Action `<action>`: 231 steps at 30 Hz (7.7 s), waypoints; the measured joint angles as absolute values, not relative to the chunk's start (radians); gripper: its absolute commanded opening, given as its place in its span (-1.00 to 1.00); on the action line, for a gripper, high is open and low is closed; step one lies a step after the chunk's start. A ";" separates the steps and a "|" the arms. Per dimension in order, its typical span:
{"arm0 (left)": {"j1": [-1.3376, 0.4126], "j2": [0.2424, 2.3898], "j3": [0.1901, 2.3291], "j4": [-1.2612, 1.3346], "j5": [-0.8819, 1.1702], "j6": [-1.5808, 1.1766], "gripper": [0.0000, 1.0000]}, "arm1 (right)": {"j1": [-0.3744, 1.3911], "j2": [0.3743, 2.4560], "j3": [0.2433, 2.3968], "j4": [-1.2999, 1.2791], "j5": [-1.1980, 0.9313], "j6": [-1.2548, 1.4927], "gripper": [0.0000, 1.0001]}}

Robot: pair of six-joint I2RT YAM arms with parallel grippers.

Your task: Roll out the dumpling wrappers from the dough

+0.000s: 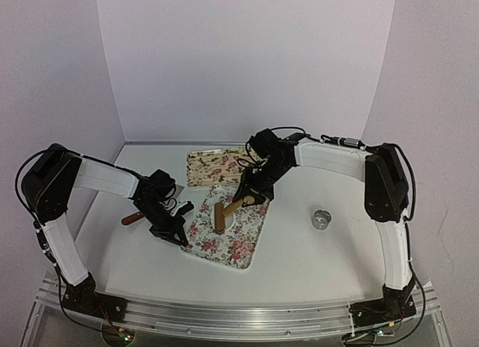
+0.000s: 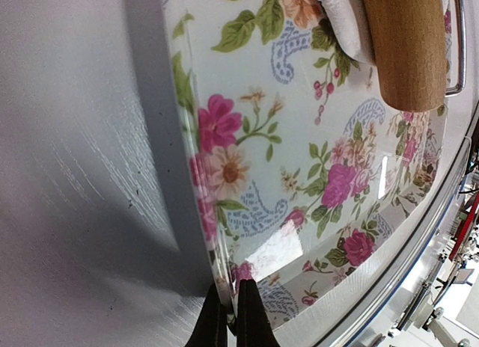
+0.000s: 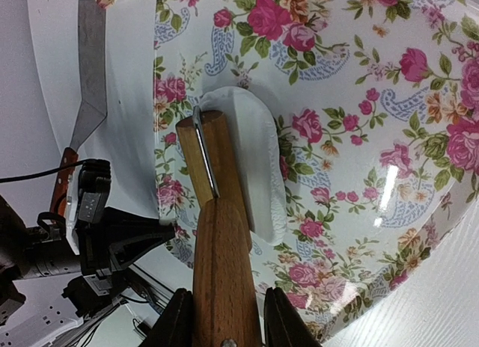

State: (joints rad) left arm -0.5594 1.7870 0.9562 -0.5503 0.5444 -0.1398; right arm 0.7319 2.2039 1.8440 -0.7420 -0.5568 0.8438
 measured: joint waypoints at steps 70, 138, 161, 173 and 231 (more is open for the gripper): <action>-0.503 1.766 0.940 -0.512 0.496 -0.166 -1.00 | 0.675 2.006 1.475 -0.528 -0.512 0.940 -1.00; -0.488 1.766 0.937 -0.486 0.495 -0.165 -1.00 | 0.616 1.940 1.345 -0.461 -0.554 0.937 -1.00; -0.478 1.759 0.928 -0.478 0.495 -0.165 -1.00 | 0.584 1.889 1.315 -0.543 -0.519 0.938 -1.00; -0.456 1.737 1.030 -0.583 0.487 -0.169 -0.24 | 0.587 1.892 1.492 -0.803 -0.417 0.858 -1.00; -0.583 2.036 1.282 -0.548 0.574 -0.131 -1.00 | 0.707 2.092 1.669 -0.722 -0.505 0.910 -1.00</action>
State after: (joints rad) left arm -0.5827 2.0361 1.2823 -0.5484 0.5735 -0.1307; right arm 0.7070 2.0916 1.6685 -0.7222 -0.5051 0.9097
